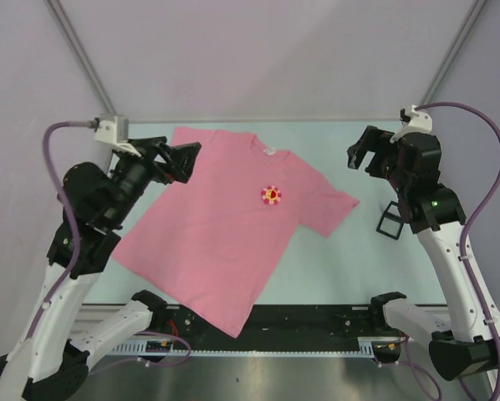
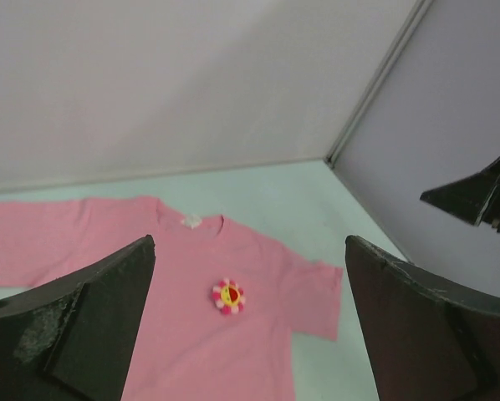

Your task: Remove the brooch from the garment

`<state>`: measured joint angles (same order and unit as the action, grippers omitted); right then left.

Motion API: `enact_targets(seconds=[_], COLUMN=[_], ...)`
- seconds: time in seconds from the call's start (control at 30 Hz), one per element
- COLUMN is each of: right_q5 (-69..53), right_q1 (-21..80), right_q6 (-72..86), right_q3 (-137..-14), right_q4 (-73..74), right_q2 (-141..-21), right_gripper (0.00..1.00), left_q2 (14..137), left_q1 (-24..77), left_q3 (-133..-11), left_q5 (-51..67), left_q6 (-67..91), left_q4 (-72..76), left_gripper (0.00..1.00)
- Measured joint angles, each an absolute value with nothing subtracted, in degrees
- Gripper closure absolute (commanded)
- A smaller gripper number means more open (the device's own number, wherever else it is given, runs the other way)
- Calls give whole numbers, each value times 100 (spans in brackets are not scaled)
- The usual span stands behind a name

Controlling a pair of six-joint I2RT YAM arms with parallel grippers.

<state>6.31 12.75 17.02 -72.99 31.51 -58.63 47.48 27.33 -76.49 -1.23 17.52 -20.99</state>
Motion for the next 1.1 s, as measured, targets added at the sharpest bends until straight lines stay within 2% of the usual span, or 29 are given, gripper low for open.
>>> enact_targets(seconds=[0.13, 0.37, 0.53, 0.6, 0.67, 0.83, 0.87, 1.1], right_q5=[886, 1546, 1861, 1852, 1824, 1695, 1636, 1564], right_q1=[1413, 2552, 3393, 3669, 3896, 4370, 4431, 4606], right_q6=[1699, 1662, 1605, 1575, 1525, 1374, 1341, 1175], right_q3=[-7299, -7306, -7122, -6960, -6853, -6825, -6825, -6807], right_q4=[3341, 3618, 3483, 3304, 3105, 2375, 2206, 1177], right_q2=[-6038, -6595, -7306, -7518, -7795, -8790, -9004, -9994], right_gripper=[0, 0, 0, 0, 0, 27, 28, 34], left_q2=[4895, 5116, 5529, 5706, 5811, 5815, 5824, 6416], left_q1=[2733, 2733, 2733, 2733, 2705, 2381, 2314, 2045], left_q3=[-7354, -6884, -6259, -6005, -5717, -4950, -4827, -4593], left_q5=[73, 679, 1009, 982, 919, 982, 987, 1074], left_q6=[1828, 2029, 2233, 2351, 2530, 3085, 3170, 3479], left_q4=[-2322, -2307, -2147, -2110, -2099, -1619, -1529, -1090], left_gripper=[0, 1, 12, 21, 26, 43, 47, 48])
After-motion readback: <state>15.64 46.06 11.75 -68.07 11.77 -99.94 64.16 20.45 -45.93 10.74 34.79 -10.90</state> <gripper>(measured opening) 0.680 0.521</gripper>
